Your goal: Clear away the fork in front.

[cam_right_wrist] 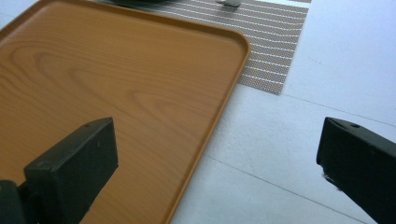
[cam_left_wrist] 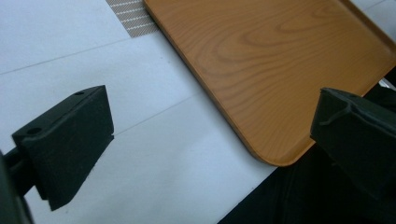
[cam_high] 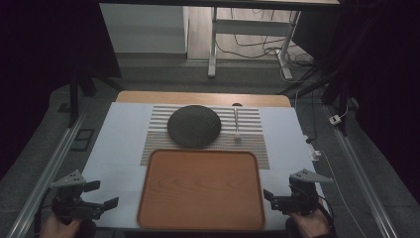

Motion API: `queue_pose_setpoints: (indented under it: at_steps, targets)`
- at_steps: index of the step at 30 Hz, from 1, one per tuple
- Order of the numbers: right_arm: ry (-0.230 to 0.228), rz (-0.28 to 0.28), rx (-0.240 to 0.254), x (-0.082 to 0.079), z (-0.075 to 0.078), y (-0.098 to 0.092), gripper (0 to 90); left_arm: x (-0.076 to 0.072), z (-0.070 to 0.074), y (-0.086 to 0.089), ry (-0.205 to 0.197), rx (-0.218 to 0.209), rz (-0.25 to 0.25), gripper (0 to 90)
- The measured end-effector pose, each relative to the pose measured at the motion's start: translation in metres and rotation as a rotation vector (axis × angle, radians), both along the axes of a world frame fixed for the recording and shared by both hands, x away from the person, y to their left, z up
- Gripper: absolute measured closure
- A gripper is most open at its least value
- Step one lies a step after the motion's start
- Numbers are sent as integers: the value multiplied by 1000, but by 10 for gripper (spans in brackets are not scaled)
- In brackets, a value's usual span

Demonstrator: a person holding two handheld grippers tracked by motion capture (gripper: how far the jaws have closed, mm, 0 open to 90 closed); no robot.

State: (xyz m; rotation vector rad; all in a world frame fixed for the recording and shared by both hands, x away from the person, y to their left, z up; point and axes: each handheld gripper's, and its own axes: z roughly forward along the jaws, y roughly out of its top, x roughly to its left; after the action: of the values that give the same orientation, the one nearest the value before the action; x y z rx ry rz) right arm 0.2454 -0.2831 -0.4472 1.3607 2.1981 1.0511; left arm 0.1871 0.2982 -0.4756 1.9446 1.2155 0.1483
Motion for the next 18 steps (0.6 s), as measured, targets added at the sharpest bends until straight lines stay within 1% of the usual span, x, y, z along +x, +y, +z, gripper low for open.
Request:
queue_pose_setpoints:
  at_steps: [7, 12, 15, 18]
  targets:
    - [14, 17, -5, 1, 0, 1, 0, 1, 0, -1, 7, 8, -8, 0]
    - [18, 19, -3, 1, 0, 1, 0, 1, 0, -1, 7, 9, -8, 0]
    - [20, 22, -3, 2, -1, 1, 0, 0, 0, -1, 1, 4, -11, 0]
    - [21, 24, -4, 2, -1, 1, 0, 1, 0, -2, -1, 10, -12, 0]
